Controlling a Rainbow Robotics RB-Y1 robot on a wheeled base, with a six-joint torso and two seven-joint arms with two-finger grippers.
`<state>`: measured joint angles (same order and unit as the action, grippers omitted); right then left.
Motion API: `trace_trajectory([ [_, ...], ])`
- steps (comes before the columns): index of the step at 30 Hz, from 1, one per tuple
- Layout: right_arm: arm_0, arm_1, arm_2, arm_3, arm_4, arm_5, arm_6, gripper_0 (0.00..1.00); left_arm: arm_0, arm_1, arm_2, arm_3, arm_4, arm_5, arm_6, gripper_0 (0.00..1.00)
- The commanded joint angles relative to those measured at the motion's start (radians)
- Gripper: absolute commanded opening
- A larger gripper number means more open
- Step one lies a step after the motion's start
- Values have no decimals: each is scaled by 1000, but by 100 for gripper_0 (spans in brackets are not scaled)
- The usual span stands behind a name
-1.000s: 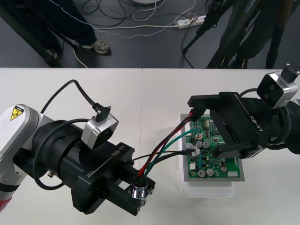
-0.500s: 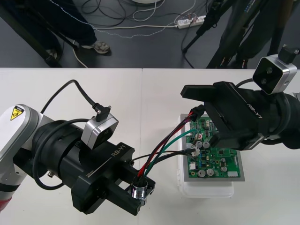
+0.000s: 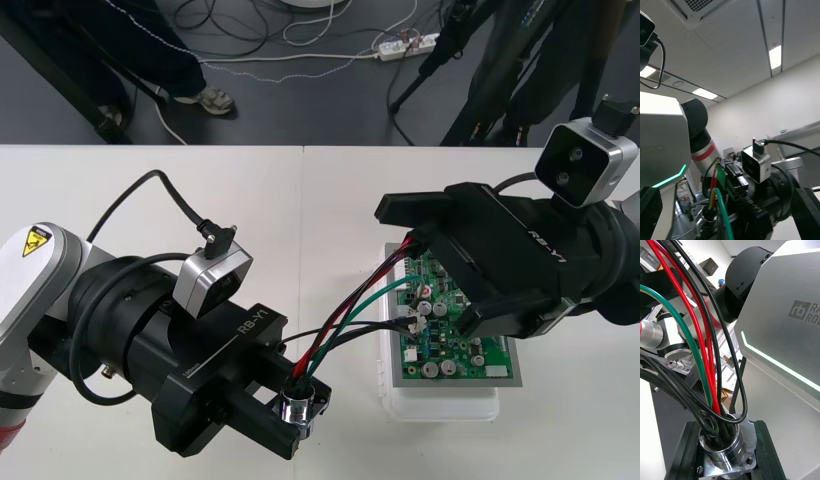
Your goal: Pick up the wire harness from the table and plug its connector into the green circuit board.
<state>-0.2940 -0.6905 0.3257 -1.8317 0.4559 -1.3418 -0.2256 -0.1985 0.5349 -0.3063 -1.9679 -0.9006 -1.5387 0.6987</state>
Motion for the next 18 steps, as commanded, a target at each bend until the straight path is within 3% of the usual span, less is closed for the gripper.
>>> trace_trajectory([
  [1,-34,6,19,-32,-16,-45,-58,100,-32,-4,-19,-5,19,-32,81,0],
  [18,-79,49,4,-6,-59,-28,-84,100,-32,-4,-17,-5,19,-32,82,0],
])
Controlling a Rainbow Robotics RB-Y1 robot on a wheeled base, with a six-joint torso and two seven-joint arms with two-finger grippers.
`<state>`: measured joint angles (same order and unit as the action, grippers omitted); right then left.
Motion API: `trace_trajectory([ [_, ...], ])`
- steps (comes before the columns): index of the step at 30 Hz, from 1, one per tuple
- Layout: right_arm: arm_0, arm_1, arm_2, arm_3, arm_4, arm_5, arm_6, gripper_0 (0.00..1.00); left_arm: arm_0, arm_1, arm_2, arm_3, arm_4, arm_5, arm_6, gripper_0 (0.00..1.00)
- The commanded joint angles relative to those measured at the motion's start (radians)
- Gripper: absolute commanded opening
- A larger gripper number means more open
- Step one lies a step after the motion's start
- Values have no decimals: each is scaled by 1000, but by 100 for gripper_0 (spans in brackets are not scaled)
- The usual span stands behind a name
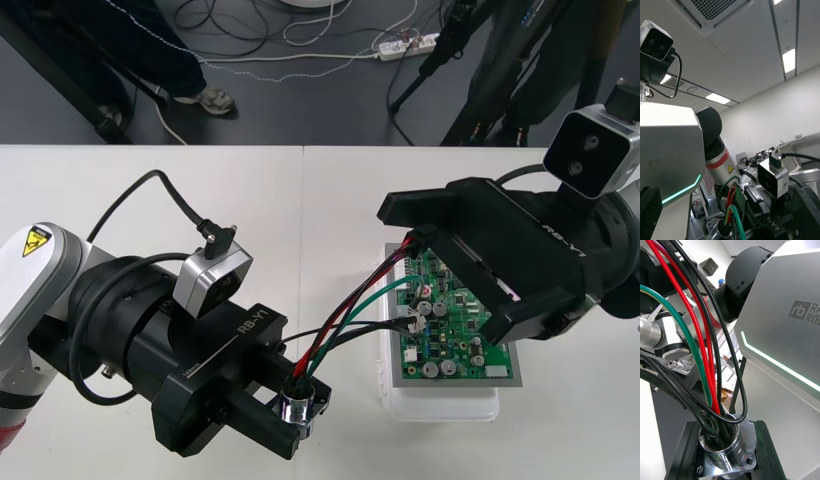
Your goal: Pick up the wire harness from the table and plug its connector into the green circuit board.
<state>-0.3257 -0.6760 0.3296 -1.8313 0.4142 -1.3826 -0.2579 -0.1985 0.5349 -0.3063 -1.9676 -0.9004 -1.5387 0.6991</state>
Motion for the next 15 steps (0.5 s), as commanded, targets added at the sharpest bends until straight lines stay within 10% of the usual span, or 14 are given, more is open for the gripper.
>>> trace_trajectory([
  [1,-47,35,-1,-6,-17,14,-54,100,-32,-4,-17,-4,18,-32,82,0],
  [14,-56,38,0,3,1,13,-64,100,-32,-7,-17,-5,18,-32,85,0],
  [15,-56,39,0,3,3,11,-66,88,-30,-7,-17,-5,18,-32,86,0],
])
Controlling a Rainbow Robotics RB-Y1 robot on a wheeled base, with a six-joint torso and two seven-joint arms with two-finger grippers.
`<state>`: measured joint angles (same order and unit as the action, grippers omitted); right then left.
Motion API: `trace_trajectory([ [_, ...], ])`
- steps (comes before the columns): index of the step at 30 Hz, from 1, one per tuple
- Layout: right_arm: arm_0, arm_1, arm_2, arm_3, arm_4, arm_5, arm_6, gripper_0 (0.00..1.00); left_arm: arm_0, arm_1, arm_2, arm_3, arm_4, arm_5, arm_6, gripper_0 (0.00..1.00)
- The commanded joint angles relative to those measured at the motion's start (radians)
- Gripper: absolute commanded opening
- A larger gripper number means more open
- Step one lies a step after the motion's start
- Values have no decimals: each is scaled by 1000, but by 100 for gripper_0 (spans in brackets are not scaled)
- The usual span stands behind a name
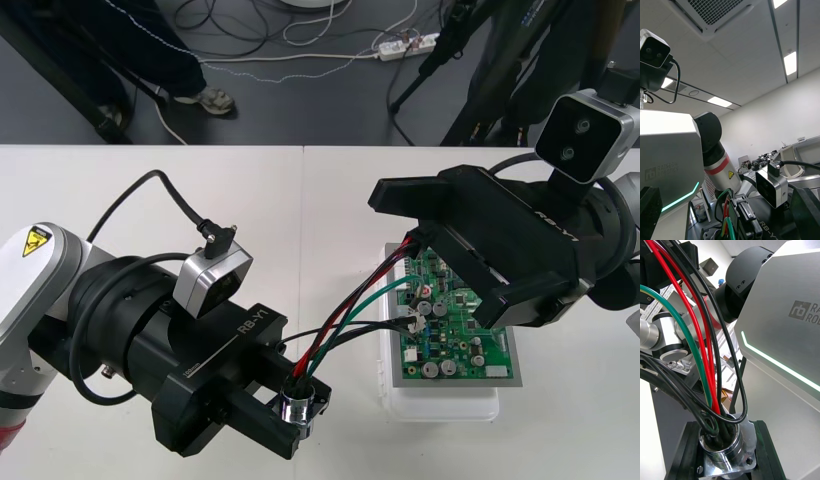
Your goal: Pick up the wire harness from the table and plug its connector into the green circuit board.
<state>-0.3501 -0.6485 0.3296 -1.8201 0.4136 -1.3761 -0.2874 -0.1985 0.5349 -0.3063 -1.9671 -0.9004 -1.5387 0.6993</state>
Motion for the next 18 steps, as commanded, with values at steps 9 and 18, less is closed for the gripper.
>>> trace_trajectory([
  [9,-36,16,2,-8,22,6,-41,0,-32,-7,-17,-4,18,-32,88,0],
  [18,-35,16,2,-8,21,6,-50,0,-32,-7,-17,-4,20,-32,91,0],
])
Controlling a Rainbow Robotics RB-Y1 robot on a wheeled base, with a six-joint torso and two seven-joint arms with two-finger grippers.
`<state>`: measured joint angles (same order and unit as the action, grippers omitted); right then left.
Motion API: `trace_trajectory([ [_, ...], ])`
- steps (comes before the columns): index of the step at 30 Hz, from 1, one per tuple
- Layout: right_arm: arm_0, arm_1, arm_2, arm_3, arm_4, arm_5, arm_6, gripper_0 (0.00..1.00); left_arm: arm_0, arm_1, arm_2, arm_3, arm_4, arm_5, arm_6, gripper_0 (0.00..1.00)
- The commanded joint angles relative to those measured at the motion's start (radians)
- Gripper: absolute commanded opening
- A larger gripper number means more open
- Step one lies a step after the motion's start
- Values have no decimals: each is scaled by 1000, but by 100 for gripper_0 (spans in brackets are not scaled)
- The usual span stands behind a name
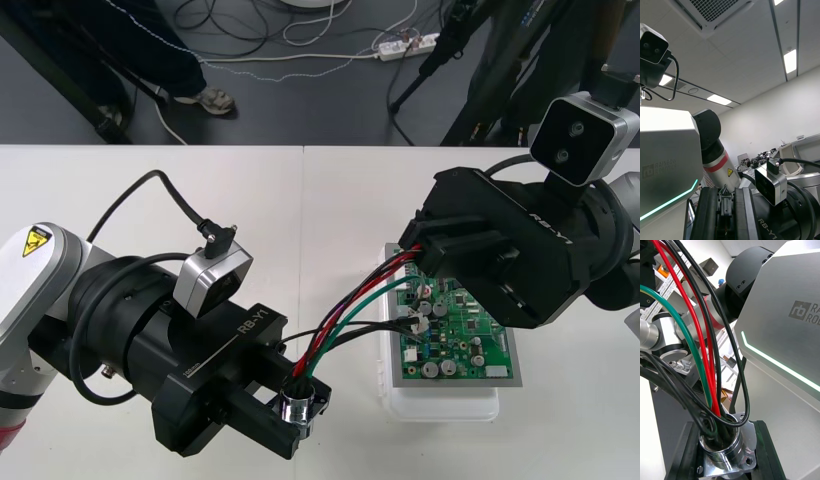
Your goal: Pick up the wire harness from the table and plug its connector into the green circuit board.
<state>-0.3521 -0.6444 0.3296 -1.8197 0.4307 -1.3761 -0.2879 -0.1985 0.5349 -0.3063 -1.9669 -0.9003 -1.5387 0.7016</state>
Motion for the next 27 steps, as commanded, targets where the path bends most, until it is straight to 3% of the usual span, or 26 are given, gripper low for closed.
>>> trace_trajectory([
  [1,-34,12,2,-9,3,6,-50,0,-30,-7,-19,-4,20,-32,88,0],
  [10,-31,12,0,-9,-1,2,-50,0,-30,-7,-17,-4,21,-32,96,1],
  [11,-31,12,2,-9,0,2,-50,0,-30,-7,-19,-3,21,-32,98,26],
  [12,-30,12,2,-9,0,2,-48,0,-30,-7,-19,3,21,-32,98,95],
  [13,-30,12,2,-9,0,0,-48,0,-32,-7,-19,10,21,-32,98,100],
  [18,-30,12,2,-9,-3,2,-46,0,-39,-13,-19,80,69,-32,85,100],
  [27,-24,12,2,-9,-12,2,-39,0,-45,-26,-5,79,64,-32,87,100],
])
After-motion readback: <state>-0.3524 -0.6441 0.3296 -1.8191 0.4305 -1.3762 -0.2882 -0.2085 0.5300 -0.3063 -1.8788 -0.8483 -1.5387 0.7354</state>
